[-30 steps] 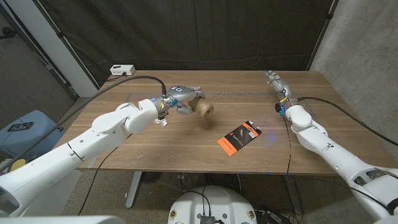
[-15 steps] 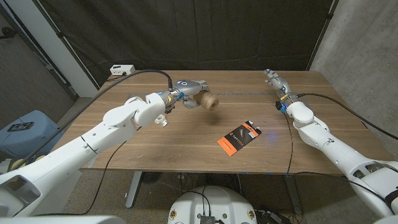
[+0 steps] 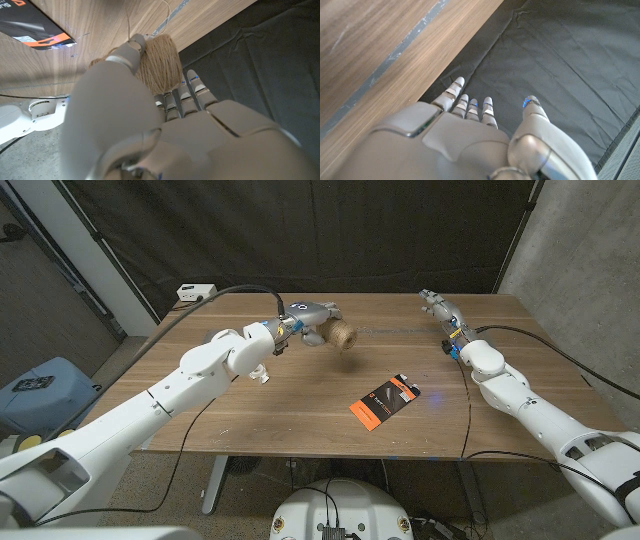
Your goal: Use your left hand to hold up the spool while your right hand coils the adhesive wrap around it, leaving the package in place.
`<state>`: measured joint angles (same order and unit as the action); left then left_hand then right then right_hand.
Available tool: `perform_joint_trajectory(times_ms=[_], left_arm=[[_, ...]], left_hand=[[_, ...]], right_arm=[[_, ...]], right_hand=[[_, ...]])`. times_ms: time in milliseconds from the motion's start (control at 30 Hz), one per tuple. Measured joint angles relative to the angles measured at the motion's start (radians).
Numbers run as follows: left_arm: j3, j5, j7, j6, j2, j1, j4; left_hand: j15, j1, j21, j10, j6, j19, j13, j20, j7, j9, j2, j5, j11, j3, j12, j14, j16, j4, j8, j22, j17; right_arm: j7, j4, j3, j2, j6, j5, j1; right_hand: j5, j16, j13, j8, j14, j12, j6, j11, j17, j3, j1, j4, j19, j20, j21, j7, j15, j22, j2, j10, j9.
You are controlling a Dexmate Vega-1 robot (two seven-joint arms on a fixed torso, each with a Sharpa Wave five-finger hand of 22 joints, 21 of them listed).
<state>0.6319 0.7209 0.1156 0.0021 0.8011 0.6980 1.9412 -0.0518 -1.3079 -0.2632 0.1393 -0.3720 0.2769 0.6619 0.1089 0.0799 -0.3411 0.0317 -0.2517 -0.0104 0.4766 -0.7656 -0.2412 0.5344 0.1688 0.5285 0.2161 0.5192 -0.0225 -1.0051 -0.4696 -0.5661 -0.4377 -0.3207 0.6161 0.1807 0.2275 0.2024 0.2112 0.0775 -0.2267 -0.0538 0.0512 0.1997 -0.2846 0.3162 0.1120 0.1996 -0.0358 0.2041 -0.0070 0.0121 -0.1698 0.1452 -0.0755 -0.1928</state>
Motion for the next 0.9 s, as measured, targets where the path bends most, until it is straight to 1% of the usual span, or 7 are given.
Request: perform_joint_trajectory(times_ms=[200,467,533,567,800,833,900], left_arm=[[0.009,0.000,-0.012,-0.007,-0.010,-0.013,-0.013],[0.034,-0.002,-0.040,-0.018,-0.042,-0.051,-0.060],[0.034,-0.002,-0.047,-0.020,-0.042,-0.051,-0.060],[0.057,-0.003,-0.050,-0.021,-0.073,-0.086,-0.104],[0.057,-0.003,-0.072,-0.026,-0.073,-0.086,-0.104],[0.081,-0.003,-0.073,-0.026,-0.103,-0.124,-0.152],[0.086,-0.003,-0.078,-0.028,-0.109,-0.131,-0.161]], left_hand=[[0.000,0.000,0.000,0.000,-0.001,0.000,0.000,0.000,0.001,0.000,0.000,0.000,0.000,0.000,0.000,0.000,0.000,0.000,0.001,0.000,0.000],[0.000,-0.001,0.000,0.000,-0.001,0.000,0.000,0.000,0.001,0.000,0.000,0.000,0.000,0.001,-0.004,0.000,0.000,0.000,0.001,0.000,0.000],[0.005,-0.001,0.000,0.000,-0.001,0.000,0.000,0.000,0.001,0.000,0.000,-0.003,0.000,0.001,-0.004,-0.006,0.000,0.000,0.001,0.000,0.000],[0.005,-0.001,0.000,0.000,-0.001,0.000,0.000,0.000,0.001,0.000,0.000,-0.004,0.000,0.001,-0.004,-0.006,0.000,0.000,0.002,0.000,0.000],[0.005,-0.001,0.000,0.008,-0.001,0.000,0.000,0.000,0.001,0.000,0.001,-0.004,0.003,0.001,-0.004,-0.005,0.000,0.000,0.002,0.000,0.000],[0.005,-0.001,0.000,0.008,-0.001,0.000,0.000,0.000,0.001,0.000,0.001,-0.004,0.003,0.001,-0.004,-0.005,0.000,0.000,0.002,0.000,0.000],[0.005,-0.001,0.000,0.008,-0.001,0.000,0.000,0.000,0.001,0.000,0.001,-0.004,0.003,0.001,-0.004,-0.005,0.000,0.000,0.002,0.000,0.000]], right_arm=[[0.003,-0.013,0.000,-0.009,0.000,0.000,0.000],[0.016,-0.034,0.000,-0.024,0.004,0.000,0.003],[0.016,-0.036,-0.002,-0.026,0.004,0.000,0.003],[0.041,-0.036,-0.004,-0.027,0.006,0.001,0.002],[0.041,-0.040,-0.013,-0.033,0.006,0.001,-0.003],[0.062,-0.041,-0.013,-0.034,0.005,0.011,-0.003],[0.064,-0.043,-0.015,-0.035,0.005,0.013,-0.004]], right_hand=[[0.000,0.000,0.000,0.004,-0.016,-0.008,-0.019,-0.006,0.000,-0.001,0.007,0.007,0.006,-0.005,0.000,0.006,-0.004,0.000,0.003,0.016,0.000],[0.000,0.011,0.000,0.017,-0.058,-0.021,-0.072,-0.025,0.000,-0.012,0.032,0.024,0.048,-0.005,0.008,0.018,-0.023,0.000,0.005,0.077,0.000],[0.000,0.011,0.000,0.019,-0.061,-0.025,-0.085,-0.031,-0.002,-0.021,0.053,0.032,0.059,-0.002,0.008,0.020,-0.025,0.000,0.005,0.092,0.000],[0.000,0.011,0.000,0.019,-0.066,-0.025,-0.090,-0.035,-0.004,-0.026,0.061,0.037,0.063,-0.005,0.008,0.022,-0.030,0.000,0.003,0.102,0.000],[0.000,0.011,-0.003,0.027,-0.102,-0.033,-0.126,-0.039,-0.006,-0.046,0.108,0.057,0.097,-0.007,0.008,0.021,-0.045,0.000,0.003,0.150,0.000],[0.000,0.011,-0.003,0.027,-0.105,-0.033,-0.129,-0.040,-0.008,-0.047,0.114,0.058,0.099,-0.005,0.008,0.022,-0.048,0.000,-0.003,0.157,0.000],[0.000,0.011,-0.003,0.027,-0.110,-0.033,-0.136,-0.041,-0.009,-0.049,0.124,0.061,0.104,-0.007,0.008,0.021,-0.047,0.000,-0.003,0.163,0.000]])
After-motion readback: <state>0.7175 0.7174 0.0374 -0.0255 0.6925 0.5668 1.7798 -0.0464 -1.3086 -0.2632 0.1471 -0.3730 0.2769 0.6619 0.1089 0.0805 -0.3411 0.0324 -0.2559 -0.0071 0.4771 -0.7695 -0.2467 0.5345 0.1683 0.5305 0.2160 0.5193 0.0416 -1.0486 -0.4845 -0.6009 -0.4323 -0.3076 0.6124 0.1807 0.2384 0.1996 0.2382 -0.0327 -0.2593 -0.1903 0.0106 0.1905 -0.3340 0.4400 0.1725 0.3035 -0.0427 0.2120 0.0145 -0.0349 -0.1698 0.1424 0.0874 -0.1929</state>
